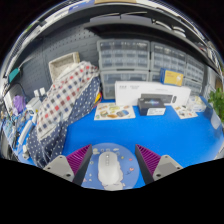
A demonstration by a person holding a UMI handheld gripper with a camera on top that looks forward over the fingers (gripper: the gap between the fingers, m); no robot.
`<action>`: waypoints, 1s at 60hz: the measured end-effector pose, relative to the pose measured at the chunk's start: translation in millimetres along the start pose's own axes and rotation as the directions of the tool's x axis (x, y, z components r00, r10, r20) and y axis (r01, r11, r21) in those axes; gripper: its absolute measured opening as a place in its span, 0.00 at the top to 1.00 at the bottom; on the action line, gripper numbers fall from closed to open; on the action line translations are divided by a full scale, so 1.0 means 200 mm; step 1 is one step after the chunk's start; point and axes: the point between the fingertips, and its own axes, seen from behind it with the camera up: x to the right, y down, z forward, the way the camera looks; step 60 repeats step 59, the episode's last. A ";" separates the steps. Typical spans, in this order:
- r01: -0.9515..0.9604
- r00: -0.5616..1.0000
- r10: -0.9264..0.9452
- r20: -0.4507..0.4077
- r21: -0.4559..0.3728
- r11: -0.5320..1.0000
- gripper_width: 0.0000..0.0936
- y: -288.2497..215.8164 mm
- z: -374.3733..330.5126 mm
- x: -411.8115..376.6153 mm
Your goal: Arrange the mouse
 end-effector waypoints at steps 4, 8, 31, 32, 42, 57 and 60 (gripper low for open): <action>-0.005 1.000 0.006 -0.012 0.031 1.000 0.07 -0.10 -0.10 0.07; 0.000 0.999 0.002 -0.036 0.061 0.998 0.07 -0.18 -0.20 0.16; -0.006 0.995 0.018 -0.101 0.119 0.993 0.07 -0.23 -0.68 0.80; -0.005 0.995 0.017 -0.101 0.119 0.993 0.07 -0.23 -0.69 0.82; -0.008 0.996 0.018 -0.086 0.116 0.993 0.08 -0.12 -0.81 0.99; 0.001 0.997 0.008 -0.078 0.110 0.994 0.09 0.00 -0.91 1.14; -0.001 0.997 0.010 -0.080 0.112 0.994 0.08 0.00 -0.92 1.16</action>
